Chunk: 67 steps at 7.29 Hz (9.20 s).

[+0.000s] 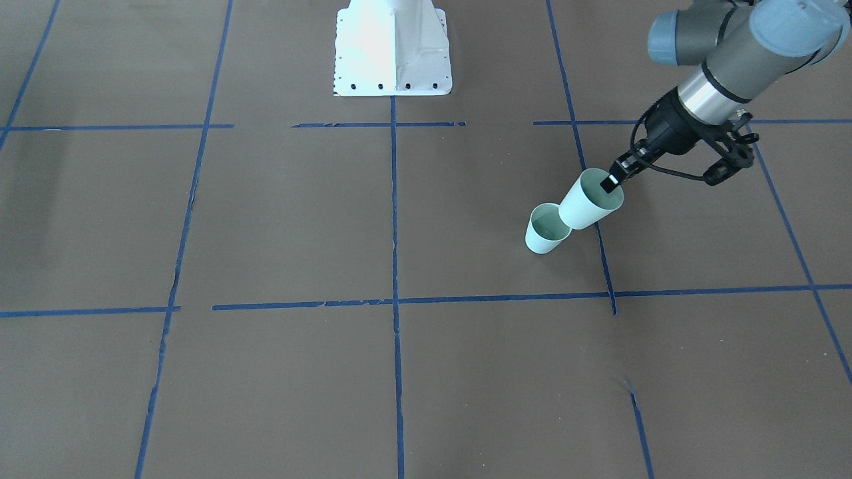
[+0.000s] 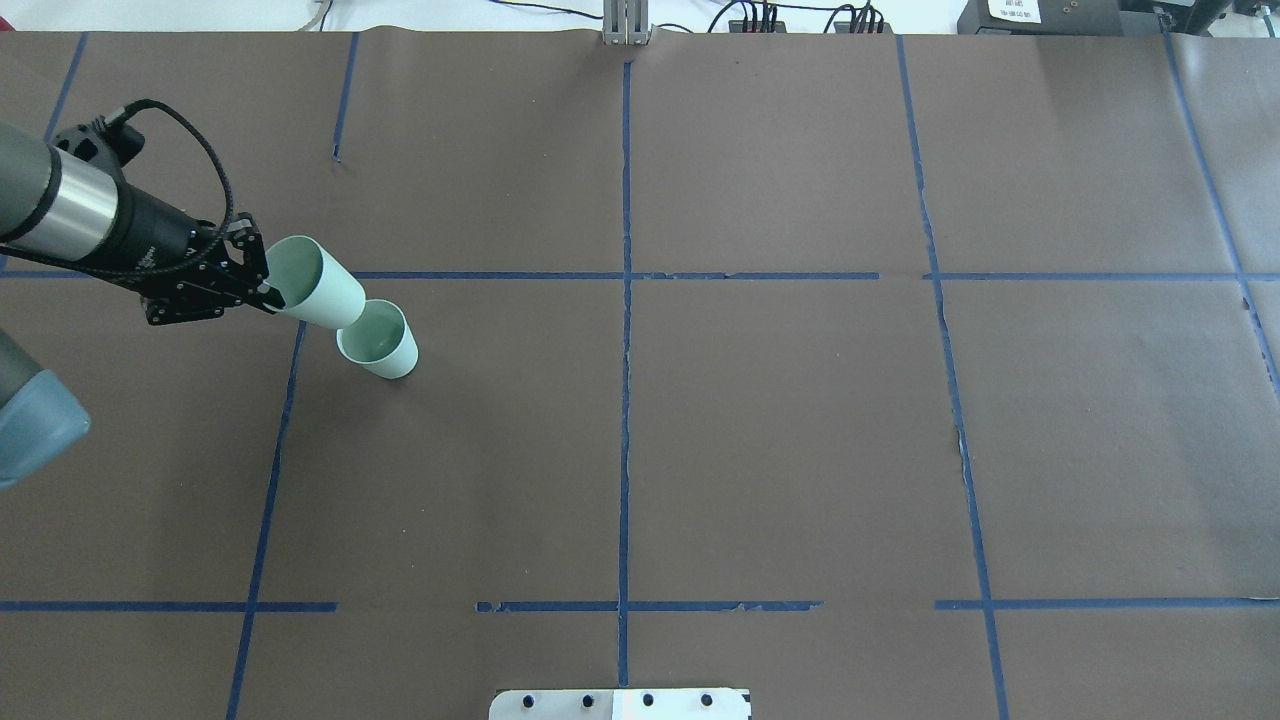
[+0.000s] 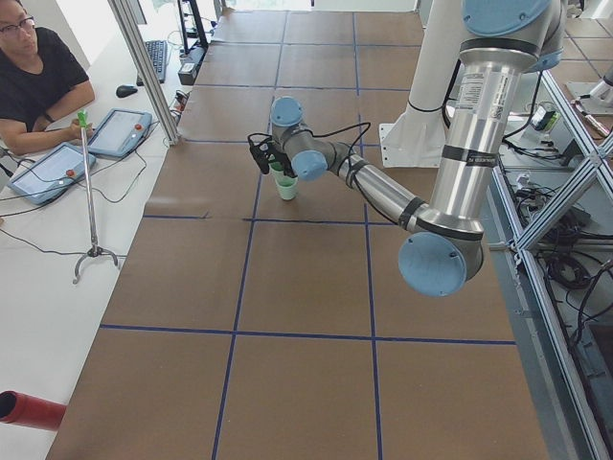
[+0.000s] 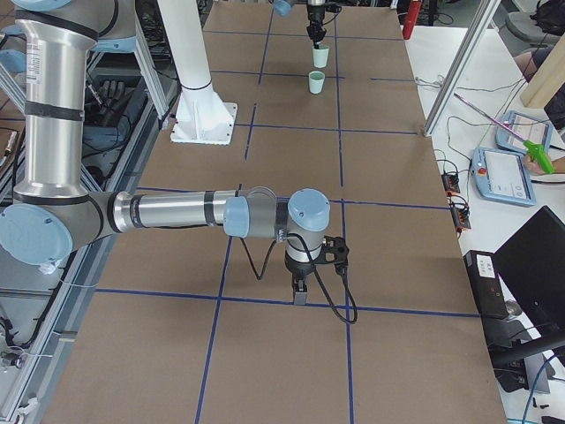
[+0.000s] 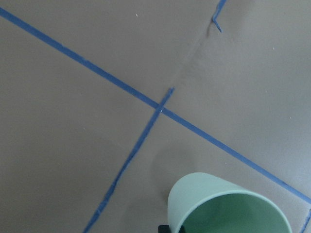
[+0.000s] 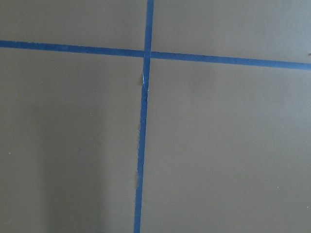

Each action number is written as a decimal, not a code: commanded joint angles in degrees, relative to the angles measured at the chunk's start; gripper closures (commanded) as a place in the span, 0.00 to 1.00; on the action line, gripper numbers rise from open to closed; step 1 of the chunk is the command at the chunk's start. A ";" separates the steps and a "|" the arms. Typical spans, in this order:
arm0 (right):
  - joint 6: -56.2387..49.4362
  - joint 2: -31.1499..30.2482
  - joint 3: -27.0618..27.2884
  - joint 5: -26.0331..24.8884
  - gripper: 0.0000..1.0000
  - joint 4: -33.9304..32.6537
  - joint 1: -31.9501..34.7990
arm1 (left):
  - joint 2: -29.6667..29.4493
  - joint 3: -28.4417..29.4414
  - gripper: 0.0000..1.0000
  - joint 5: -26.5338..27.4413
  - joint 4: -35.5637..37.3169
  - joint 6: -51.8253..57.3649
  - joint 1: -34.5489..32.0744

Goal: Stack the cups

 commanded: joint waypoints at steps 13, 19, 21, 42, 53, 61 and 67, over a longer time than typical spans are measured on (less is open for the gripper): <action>0.00 0.00 0.00 0.09 0.00 0.00 0.00 | -2.36 -0.94 0.00 9.52 9.05 -0.95 4.95; 0.00 0.00 0.00 0.00 0.00 0.00 0.00 | 11.56 -3.93 0.00 3.77 8.54 39.98 -8.91; 0.00 0.00 -0.09 0.00 0.00 0.00 0.00 | 20.79 -1.66 0.00 -2.15 8.18 64.94 -21.79; 0.00 0.00 0.00 0.00 0.00 0.00 0.00 | 19.43 10.49 0.00 -5.77 22.25 99.95 -42.16; 0.00 0.00 0.00 0.00 0.00 0.00 0.00 | 19.43 9.53 0.00 -5.33 23.04 100.30 -42.16; 0.00 0.00 0.00 0.00 0.00 0.00 0.00 | 19.26 9.43 0.00 -5.33 23.65 100.30 -42.16; 0.00 0.00 0.00 0.09 0.00 0.00 0.00 | 19.26 9.35 0.00 -5.33 23.65 100.30 -42.08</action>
